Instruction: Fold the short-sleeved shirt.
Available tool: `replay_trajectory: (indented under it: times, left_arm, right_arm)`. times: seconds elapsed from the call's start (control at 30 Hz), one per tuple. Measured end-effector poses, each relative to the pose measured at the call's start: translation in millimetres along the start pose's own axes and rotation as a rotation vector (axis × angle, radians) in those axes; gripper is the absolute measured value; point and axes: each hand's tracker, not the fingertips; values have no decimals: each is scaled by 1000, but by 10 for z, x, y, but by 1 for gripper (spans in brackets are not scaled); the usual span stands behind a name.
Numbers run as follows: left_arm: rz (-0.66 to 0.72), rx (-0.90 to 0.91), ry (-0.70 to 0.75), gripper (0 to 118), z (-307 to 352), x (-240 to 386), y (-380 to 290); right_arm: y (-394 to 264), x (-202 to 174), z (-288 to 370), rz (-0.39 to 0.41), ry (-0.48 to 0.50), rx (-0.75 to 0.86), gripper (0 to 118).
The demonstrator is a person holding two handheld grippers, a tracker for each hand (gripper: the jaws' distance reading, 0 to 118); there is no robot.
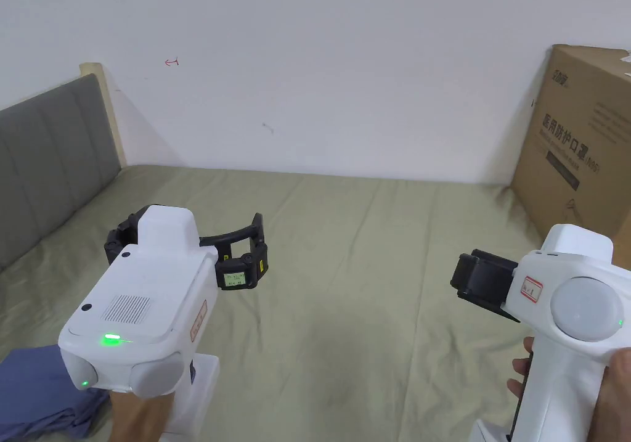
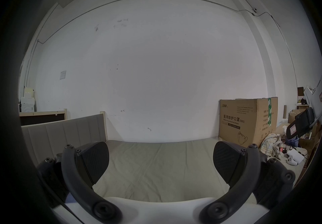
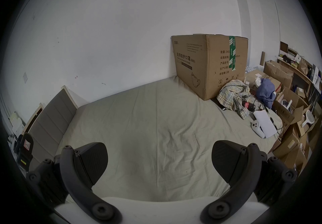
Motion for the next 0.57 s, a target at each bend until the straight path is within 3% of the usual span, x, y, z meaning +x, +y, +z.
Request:
replay_trajectory:
  times: [0.37, 0.57]
  left_arm:
    - [-1, 9, 3, 118, 10, -3, 14]
    - [-7, 15, 3, 118, 31, -4, 16]
  right_arm:
    - [-70, -119, 4, 139, -51, 98, 117]
    - [-168, -32, 142, 111, 62, 355, 117]
